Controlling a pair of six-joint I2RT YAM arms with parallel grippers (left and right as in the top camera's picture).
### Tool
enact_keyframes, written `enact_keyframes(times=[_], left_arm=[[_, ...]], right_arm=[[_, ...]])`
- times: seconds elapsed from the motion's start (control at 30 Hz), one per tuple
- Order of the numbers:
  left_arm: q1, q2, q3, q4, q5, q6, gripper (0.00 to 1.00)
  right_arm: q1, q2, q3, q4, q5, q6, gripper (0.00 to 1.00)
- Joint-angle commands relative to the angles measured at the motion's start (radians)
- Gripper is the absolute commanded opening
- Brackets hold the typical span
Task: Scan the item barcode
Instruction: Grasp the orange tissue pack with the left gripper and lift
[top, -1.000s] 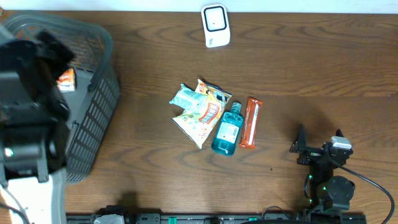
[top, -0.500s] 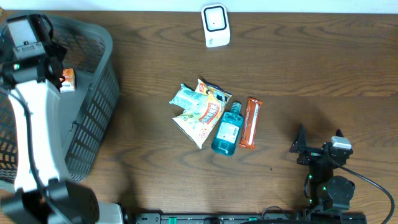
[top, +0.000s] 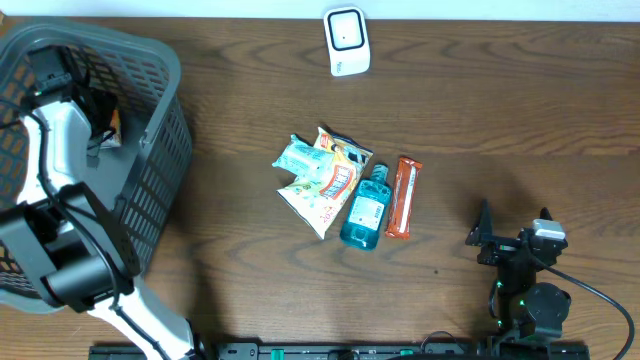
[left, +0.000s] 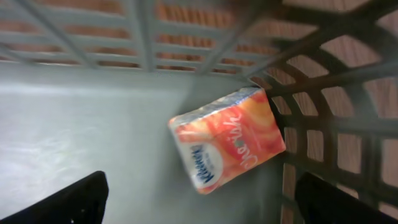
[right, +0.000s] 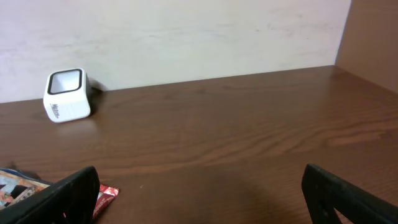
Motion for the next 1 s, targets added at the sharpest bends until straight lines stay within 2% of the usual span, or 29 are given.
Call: enact_keyframes(times=[0.0,0.5,0.83,0.87,0.97], left_arm=[[0.000,0.039,0.009,0.003,0.039,-0.052,0.95],[0.000,0.134,0.007,0.005,0.050,-0.098,0.93],[0.000,0.155,0.005,0.069,0.050,-0.098,0.91],[0.000,0.157,0.004,0.072,0.050,-0.098,0.86],[0.000,0.167,0.000,0.073,0.050,-0.098,0.55]], right_arm=[[-0.009,-0.003,-0.005,0.000,-0.005,-0.016,0.99],[-0.009,-0.003,-0.005,0.000,-0.005,-0.016,0.99],[-0.009,-0.003,-0.005,0.000,-0.005,-0.016,0.99],[-0.009,-0.003,-0.005,0.000,-0.005,-0.016,0.99],[-0.009,-0.003,-0.005,0.000,-0.005,-0.016,0.99]])
